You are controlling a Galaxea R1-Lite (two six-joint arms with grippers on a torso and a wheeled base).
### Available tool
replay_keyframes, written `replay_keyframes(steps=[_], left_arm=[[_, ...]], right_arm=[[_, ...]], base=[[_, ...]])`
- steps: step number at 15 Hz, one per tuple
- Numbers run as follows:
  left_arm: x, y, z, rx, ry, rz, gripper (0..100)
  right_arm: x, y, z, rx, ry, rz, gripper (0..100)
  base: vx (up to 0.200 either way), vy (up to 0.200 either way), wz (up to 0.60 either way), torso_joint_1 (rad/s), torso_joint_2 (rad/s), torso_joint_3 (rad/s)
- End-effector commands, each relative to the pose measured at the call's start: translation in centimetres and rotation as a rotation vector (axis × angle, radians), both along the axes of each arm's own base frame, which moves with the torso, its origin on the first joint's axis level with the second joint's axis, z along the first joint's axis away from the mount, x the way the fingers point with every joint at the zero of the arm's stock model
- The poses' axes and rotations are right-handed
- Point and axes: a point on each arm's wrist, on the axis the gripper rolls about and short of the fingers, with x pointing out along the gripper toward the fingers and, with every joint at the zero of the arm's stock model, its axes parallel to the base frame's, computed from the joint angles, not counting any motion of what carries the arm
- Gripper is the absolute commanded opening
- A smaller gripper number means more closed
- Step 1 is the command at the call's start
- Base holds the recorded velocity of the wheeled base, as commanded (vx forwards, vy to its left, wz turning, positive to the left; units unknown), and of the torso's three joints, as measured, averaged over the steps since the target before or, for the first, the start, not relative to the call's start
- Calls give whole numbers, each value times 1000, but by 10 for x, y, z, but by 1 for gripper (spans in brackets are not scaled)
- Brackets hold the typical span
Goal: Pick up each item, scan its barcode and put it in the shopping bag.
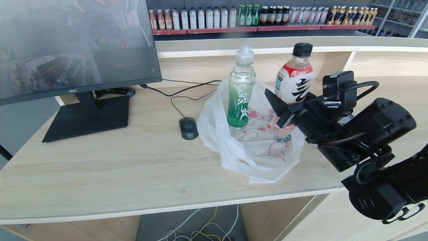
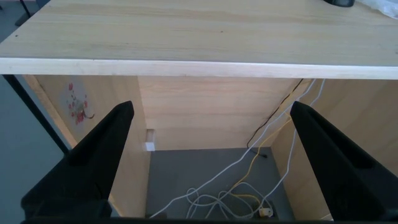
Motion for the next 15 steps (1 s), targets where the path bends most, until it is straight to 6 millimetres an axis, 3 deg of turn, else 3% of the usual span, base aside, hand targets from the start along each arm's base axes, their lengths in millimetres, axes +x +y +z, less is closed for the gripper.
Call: replay_keyframes(steps=[1, 7, 11, 15], left_arm=[[0, 0, 0, 0, 0, 0, 100], [0, 0, 0, 0, -2, 0, 100], [0, 0, 0, 0, -2, 0, 100], [0, 0, 0, 0, 0, 2, 100]], right_arm=[[8, 4, -9, -4, 24, 3, 0], [26, 9, -22, -11, 45, -6, 0], [39, -8, -24, -6, 45, -63, 0], [44, -6, -29, -4, 53, -60, 0]], base=[[0, 0, 0, 0, 0, 0], [0, 0, 0, 0, 0, 0], [0, 0, 0, 0, 0, 0], [0, 0, 0, 0, 0, 0]])
